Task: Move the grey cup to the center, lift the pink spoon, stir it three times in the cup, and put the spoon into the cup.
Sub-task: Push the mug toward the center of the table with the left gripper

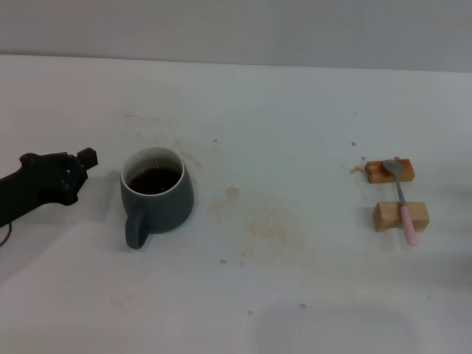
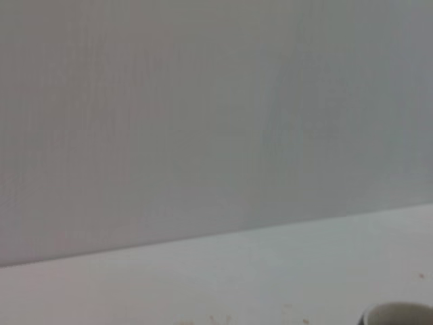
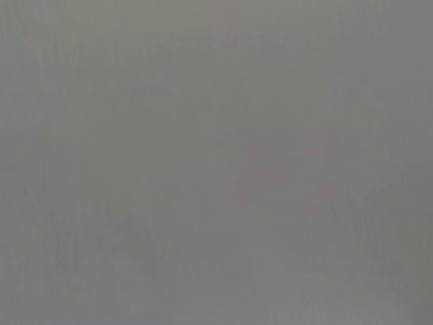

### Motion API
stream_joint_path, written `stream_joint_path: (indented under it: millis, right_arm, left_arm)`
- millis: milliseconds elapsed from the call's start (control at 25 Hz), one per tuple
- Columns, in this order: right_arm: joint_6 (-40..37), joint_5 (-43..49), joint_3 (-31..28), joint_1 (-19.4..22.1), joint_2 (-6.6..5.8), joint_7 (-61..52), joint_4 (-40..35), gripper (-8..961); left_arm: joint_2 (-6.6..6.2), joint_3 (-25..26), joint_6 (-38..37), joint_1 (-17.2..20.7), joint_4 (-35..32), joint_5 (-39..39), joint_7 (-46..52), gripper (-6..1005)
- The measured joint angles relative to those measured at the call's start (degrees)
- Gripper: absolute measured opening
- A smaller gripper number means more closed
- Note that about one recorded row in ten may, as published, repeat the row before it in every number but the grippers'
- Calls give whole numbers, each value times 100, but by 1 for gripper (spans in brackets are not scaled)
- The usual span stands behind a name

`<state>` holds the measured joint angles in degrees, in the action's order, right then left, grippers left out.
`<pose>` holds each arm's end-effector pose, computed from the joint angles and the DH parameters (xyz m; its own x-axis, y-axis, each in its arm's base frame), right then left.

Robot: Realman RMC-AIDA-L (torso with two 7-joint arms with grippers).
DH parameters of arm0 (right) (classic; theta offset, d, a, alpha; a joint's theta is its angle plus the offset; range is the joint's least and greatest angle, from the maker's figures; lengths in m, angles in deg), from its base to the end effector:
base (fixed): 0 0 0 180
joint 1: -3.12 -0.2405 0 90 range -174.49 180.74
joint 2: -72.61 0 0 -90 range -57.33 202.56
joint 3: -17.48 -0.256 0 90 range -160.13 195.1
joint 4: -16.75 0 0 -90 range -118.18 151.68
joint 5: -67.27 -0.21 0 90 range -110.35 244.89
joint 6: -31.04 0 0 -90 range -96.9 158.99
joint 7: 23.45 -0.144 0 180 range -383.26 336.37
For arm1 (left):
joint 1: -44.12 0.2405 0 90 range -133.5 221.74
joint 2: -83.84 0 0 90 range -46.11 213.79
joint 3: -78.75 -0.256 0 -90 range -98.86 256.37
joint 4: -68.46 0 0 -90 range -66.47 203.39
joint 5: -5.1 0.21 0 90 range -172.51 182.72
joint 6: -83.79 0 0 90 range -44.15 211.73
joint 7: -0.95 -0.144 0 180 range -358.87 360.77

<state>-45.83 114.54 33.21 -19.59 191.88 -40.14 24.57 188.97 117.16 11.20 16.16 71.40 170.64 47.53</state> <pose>0.3792 0.2842 0.0185 0.5282 0.1159 -0.8412 -0.8425 0.1948 -0.5022 -0.3514 0.3196 0.0197 0.7209 0.2757 0.6358 0.6332 -0.6350 -0.4426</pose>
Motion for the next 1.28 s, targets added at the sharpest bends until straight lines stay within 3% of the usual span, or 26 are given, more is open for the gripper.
stream_joint_path:
  millis: [80,120,280,720,1280]
  right_arm:
    - [4,7,0,-6,0,0,0,621]
    - [4,8,0,-6,0,0,0,621]
    - [7,11,0,-3,0,0,0,622]
    - [95,11,0,4,0,0,0,622]
    - [95,10,0,4,0,0,0,621]
  left_arm:
    - [39,-48,-2,-36,-79,-1,-1,16]
    - [157,-102,6,-110,-328,-3,1,16]
    - [251,-142,6,-170,-525,-8,10,19]
    - [303,-565,-84,-318,-531,-4,121,25]
    - [452,-684,-56,-494,-582,-4,140,33]
